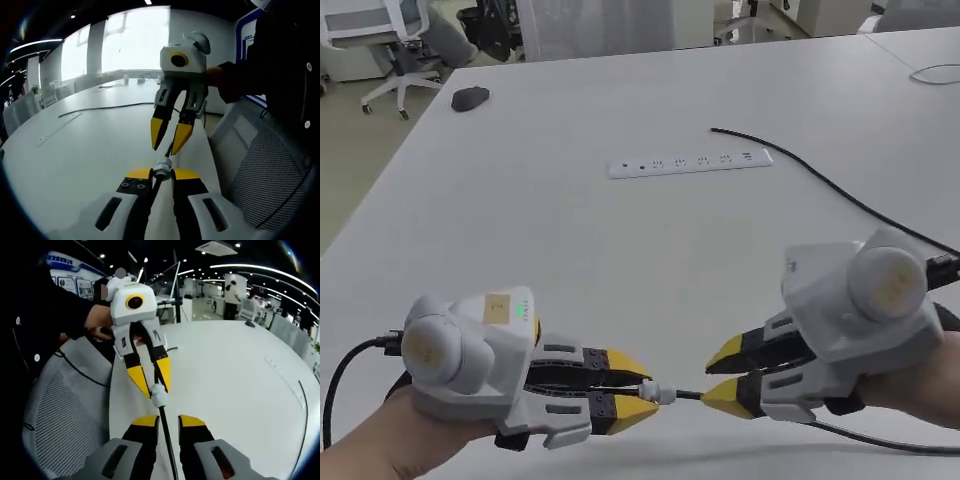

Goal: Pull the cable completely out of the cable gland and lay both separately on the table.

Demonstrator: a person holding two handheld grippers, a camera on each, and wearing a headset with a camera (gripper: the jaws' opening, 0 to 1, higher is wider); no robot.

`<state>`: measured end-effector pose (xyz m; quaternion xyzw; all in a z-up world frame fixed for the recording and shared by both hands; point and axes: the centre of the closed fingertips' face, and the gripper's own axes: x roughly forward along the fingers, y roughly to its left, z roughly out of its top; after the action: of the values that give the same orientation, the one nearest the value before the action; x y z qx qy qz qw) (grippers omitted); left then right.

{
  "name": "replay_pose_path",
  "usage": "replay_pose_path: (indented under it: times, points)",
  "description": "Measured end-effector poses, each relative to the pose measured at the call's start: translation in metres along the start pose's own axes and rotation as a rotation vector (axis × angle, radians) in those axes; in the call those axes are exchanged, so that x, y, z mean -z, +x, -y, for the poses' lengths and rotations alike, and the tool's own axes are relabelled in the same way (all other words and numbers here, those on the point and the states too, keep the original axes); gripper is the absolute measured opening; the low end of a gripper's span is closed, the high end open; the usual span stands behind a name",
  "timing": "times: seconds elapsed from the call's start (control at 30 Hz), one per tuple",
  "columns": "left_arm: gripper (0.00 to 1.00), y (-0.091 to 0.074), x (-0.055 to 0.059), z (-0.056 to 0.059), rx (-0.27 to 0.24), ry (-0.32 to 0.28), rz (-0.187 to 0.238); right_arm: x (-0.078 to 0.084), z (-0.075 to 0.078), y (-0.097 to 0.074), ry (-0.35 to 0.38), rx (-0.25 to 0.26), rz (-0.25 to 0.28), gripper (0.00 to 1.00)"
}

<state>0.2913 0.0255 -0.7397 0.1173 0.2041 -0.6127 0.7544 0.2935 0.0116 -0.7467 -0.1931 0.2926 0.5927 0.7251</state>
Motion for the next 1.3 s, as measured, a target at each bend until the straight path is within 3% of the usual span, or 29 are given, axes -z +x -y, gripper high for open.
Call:
replay_pose_path:
  times: [0.23, 0.5, 0.77, 0.87, 1.3]
  points:
    - [0.15, 0.0, 0.0, 0.002, 0.0, -0.001, 0.006, 0.004, -0.009, 0.01, -0.043, -0.027, -0.035, 0.0]
    - [0.15, 0.001, 0.0, 0.003, -0.01, -0.001, 0.018, 0.006, -0.007, 0.007, -0.068, -0.013, -0.039, 0.0]
    - [0.15, -0.008, 0.001, -0.007, -0.043, -0.013, 0.026, 0.026, 0.013, -0.016, -0.047, 0.076, -0.083, 0.0]
    - [0.15, -0.01, 0.001, -0.01, -0.05, -0.013, 0.03, 0.038, 0.025, -0.027, 0.021, 0.132, -0.1, 0.0]
    - [0.15, -0.015, 0.004, -0.011, -0.061, -0.017, 0.021, 0.092, 0.056, -0.068, 0.099, 0.263, -0.166, 0.0]
